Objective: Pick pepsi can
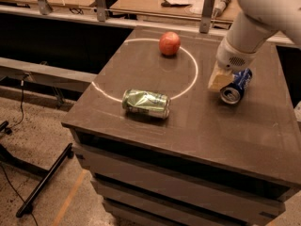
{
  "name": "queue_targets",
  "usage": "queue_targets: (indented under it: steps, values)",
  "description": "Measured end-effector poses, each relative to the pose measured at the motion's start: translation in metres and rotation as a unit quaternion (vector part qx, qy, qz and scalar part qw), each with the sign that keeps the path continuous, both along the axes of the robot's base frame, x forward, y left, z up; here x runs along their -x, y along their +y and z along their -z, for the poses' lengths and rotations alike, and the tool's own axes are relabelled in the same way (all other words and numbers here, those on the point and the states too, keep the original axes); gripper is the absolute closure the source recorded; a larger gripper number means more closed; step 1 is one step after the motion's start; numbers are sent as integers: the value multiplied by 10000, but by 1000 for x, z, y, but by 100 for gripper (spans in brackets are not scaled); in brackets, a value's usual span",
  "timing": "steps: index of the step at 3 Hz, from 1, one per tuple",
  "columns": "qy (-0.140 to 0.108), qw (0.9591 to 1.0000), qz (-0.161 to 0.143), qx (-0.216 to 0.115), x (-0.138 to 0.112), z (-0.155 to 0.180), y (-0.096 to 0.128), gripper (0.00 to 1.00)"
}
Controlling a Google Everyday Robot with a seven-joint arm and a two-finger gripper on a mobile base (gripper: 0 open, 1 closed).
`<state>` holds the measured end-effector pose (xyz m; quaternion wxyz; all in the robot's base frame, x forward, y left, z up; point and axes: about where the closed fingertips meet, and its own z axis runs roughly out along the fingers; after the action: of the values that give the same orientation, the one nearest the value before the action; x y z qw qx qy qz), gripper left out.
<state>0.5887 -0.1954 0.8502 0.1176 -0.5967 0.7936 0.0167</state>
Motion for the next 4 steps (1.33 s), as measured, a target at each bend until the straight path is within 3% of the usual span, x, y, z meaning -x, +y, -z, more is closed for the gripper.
queue_targets:
  steps: [2, 3, 4]
  values:
    - [-633, 9978, 200, -66, -1, -78, -68, 1]
    - [-953, 9954, -129, -26, 8, -102, -93, 0]
    - [-1334, 9884, -721, 0, 29, -106, -115, 0]
